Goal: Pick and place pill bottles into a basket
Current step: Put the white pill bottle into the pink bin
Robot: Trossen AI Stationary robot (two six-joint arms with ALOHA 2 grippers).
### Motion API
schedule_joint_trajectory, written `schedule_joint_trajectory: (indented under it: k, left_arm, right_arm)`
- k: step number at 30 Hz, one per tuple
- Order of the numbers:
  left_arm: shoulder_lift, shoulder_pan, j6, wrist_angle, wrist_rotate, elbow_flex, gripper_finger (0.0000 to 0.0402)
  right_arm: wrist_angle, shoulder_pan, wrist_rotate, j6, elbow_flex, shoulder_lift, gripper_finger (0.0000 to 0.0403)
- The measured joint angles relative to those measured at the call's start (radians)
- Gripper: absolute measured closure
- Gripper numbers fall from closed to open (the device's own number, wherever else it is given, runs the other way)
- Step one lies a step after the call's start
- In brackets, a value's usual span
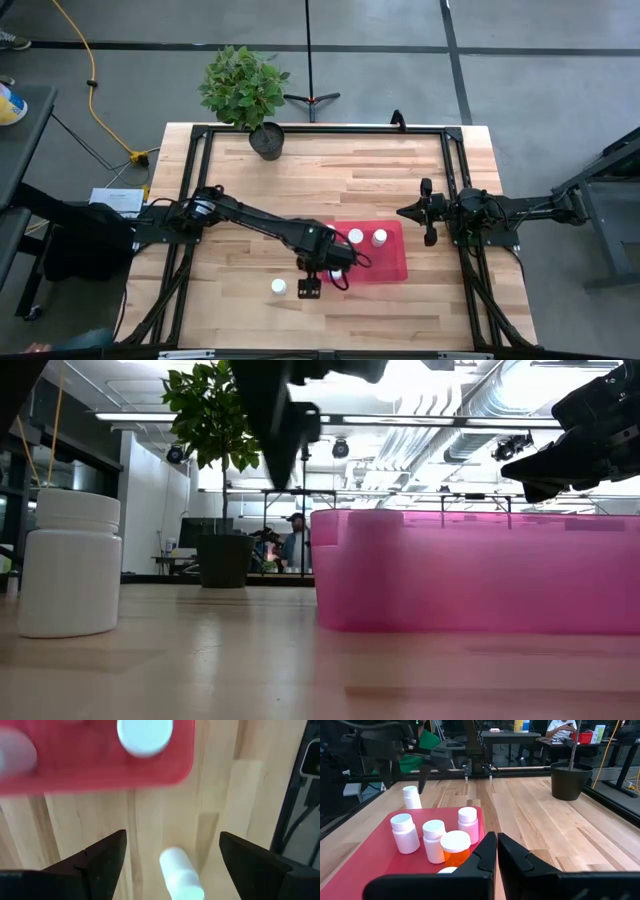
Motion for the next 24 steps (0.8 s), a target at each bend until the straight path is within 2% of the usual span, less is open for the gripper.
schedule_joint_trajectory:
  k: [7,16,24]
  left_arm:
    - [0.000,-0.014,-0.072,-0.068,0.007,0.000,0.0048]
    - [0.000,-0.020,-0.186,-0.120,0.077,0.000,0.0048]
    - [0.008,-0.047,-0.133,-0.120,0.063,-0.059,0.0048]
  right_arm:
    - [0.000,0.000,0.000,0.000,0.000,0.000,0.0396]
    - [0.000,0.000,0.000,0.000,0.000,0.000,0.0396]
    - [0.000,0.000,0.000,0.000,0.000,0.000,0.0396]
